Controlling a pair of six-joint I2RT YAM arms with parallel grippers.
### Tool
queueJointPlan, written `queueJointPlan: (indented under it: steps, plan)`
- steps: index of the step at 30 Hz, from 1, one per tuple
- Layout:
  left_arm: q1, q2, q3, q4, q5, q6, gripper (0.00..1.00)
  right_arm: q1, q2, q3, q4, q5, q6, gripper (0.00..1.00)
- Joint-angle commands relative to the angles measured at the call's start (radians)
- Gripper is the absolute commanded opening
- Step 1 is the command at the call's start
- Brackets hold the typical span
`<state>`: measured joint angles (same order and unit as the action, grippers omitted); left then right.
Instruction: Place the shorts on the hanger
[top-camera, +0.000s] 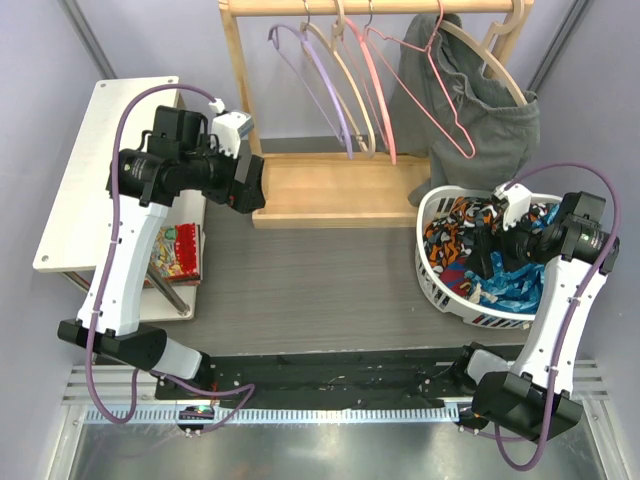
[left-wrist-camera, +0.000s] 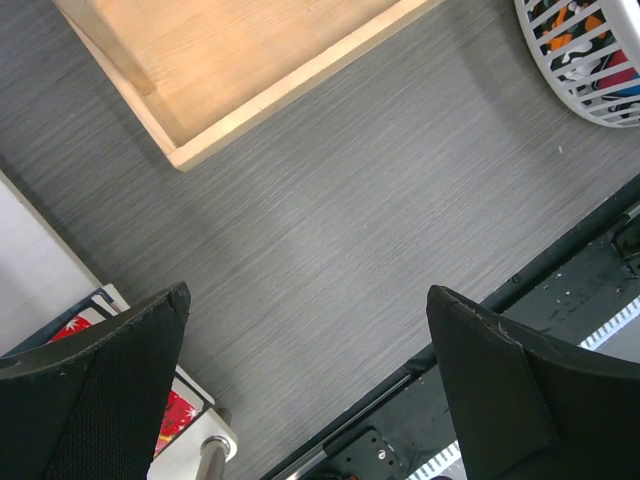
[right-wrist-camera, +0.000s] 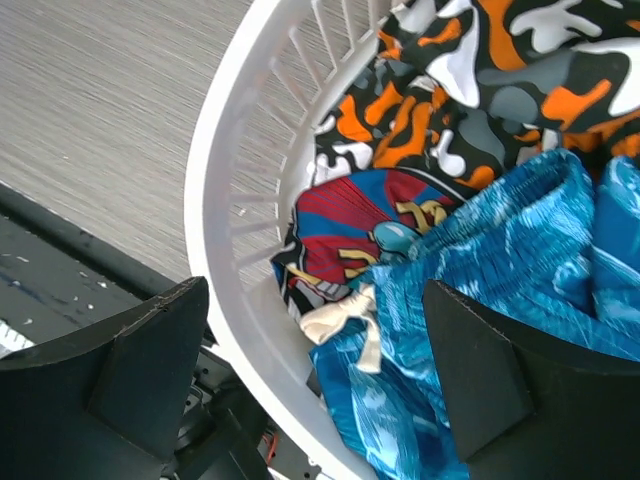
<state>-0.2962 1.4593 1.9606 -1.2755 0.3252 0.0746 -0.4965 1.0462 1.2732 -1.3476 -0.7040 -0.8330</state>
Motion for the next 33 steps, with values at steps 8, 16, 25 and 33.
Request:
queueJointPlan:
  steps: [8, 16, 25, 33]
  plan:
    - [0.002, -0.056, 0.043, 0.04, -0.044, 0.071, 1.0, -0.091, 0.086, 0.153, 0.024, 0.133, 0.017, 0.95]
    - [0.0, -0.089, 0.006, 0.093, 0.006, 0.108, 1.0, -0.233, 0.237, 0.21, -0.032, 0.306, -0.153, 0.96]
    - [-0.029, -0.14, -0.075, 0.137, 0.026, 0.117, 1.0, -0.264, 0.311, 0.048, 0.117, 0.524, -0.225, 1.0]
    - [-0.04, -0.185, -0.089, 0.139, 0.021, 0.106, 1.0, -0.266, 0.299, -0.037, 0.107, 0.522, -0.264, 0.62]
